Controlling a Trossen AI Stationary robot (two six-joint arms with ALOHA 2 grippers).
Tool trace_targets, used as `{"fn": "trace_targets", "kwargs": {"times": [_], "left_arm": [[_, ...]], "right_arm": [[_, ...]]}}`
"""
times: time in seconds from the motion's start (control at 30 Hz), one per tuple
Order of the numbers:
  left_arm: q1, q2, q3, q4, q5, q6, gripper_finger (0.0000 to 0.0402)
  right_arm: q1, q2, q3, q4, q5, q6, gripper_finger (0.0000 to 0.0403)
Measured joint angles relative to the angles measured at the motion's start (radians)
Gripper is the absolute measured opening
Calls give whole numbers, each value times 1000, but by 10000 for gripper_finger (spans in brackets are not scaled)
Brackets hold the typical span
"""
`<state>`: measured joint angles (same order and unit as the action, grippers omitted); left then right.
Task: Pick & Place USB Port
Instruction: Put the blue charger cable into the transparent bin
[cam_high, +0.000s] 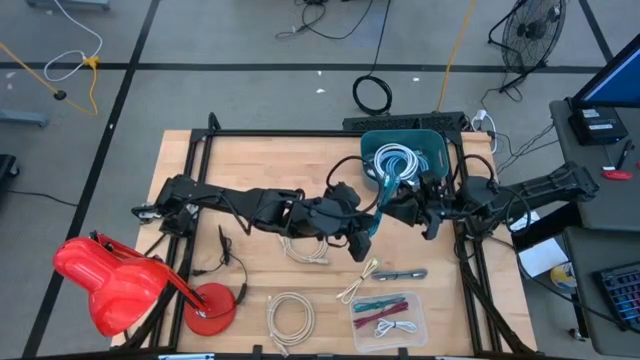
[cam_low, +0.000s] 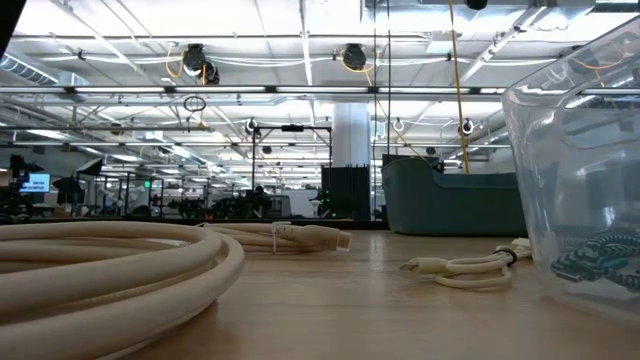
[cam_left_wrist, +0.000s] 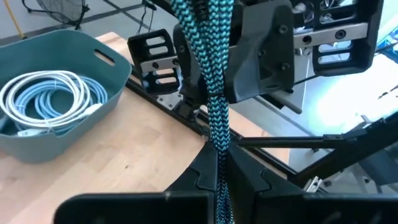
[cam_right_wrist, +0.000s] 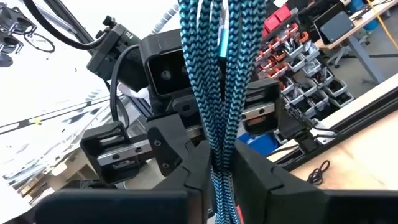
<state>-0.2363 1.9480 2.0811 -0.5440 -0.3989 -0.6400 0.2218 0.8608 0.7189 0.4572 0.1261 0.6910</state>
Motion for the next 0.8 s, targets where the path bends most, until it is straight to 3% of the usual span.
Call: {"fn": "trace_targets", "kwargs": {"times": [0.13,0.37,0.53,0.8], "left_arm": [[1,0,0,-1,22,32,20],[5,-38,-2,-90,61,3,101],[3,-112,0,-217,-10,6,139],[-10,-196,0,-315,-156,8,144]], "right_arm": [[-1,-1,0,-6,-15,-1,27],[-25,-14,0,-65,-120,48,28],[-32,-50,1,-156,-189,67,22],[-30,-80,39,-124,-104,70,20]]}}
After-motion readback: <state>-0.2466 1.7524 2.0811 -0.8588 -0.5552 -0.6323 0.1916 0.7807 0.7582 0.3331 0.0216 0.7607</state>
